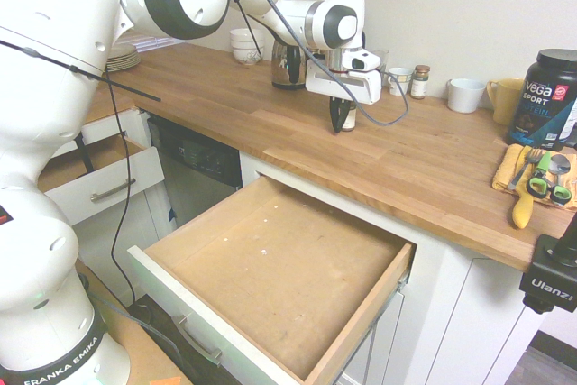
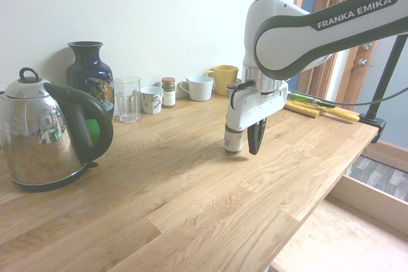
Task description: Put seasoning jar in the drawer
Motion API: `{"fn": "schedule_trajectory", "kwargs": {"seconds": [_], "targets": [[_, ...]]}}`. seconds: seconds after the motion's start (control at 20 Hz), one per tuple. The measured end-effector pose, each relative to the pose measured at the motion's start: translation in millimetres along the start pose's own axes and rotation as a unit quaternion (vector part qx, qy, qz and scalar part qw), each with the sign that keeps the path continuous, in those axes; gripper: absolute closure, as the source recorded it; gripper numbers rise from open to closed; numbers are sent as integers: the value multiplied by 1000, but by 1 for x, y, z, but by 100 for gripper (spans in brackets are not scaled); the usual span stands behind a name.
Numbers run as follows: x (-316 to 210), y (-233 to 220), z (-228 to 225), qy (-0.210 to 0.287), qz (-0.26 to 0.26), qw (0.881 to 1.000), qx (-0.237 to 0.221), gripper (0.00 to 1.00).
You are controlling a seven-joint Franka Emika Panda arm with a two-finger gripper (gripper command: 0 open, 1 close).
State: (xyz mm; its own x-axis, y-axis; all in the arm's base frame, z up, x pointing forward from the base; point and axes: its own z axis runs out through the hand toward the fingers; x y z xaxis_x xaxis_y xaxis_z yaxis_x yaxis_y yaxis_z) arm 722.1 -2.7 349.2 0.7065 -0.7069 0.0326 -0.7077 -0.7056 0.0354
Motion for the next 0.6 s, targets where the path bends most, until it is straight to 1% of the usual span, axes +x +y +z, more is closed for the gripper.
{"fn": "schedule_trajectory", "kwargs": {"seconds": [0.05, 0.6], "targets": [[0, 2, -1, 0, 1, 1000, 0, 0], [-2, 8, -34, 16, 4, 1000, 17, 0]]}}
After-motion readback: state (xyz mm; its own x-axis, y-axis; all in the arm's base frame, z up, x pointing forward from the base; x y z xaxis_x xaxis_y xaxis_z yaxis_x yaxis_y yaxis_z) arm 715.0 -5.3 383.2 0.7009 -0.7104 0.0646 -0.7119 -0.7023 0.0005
